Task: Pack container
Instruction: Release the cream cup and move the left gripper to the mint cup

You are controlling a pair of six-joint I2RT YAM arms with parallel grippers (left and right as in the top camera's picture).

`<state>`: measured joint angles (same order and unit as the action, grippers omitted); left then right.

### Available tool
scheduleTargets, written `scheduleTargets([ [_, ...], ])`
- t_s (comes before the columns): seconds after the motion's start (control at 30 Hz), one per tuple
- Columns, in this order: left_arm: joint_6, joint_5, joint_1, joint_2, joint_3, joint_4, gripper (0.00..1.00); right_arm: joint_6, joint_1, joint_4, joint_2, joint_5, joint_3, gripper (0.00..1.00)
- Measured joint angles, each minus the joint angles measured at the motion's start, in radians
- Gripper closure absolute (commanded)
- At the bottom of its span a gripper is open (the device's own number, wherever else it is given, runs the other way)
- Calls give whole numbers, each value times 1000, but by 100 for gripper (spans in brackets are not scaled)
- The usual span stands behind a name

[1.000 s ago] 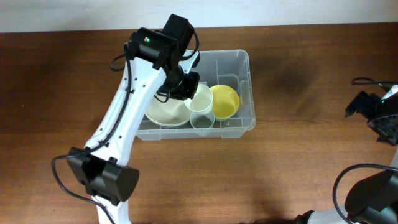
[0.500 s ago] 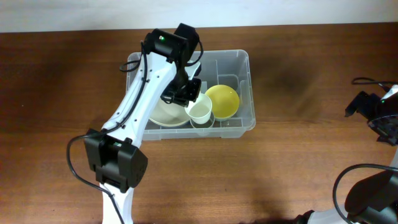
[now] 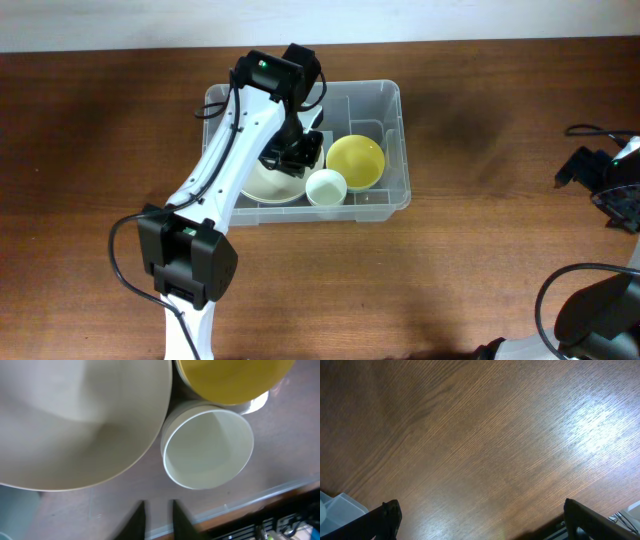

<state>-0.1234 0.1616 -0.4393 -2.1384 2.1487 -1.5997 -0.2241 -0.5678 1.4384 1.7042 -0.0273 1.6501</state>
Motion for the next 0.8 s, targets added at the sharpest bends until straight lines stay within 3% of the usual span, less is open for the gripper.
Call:
scheduleTargets([
  [0.1, 1, 4, 0, 0, -1, 22, 28, 0, 0, 0, 0, 0, 0, 1],
  [0.3, -1, 3, 24, -4, 32, 53, 3, 0, 0, 0, 0, 0, 0, 1],
  [0.57, -5, -39, 212, -14, 407, -79, 1, 0, 0, 0, 0, 0, 0, 1],
  [0.8, -61, -114, 378, 102, 436, -84, 1, 0, 0, 0, 0, 0, 0, 1],
])
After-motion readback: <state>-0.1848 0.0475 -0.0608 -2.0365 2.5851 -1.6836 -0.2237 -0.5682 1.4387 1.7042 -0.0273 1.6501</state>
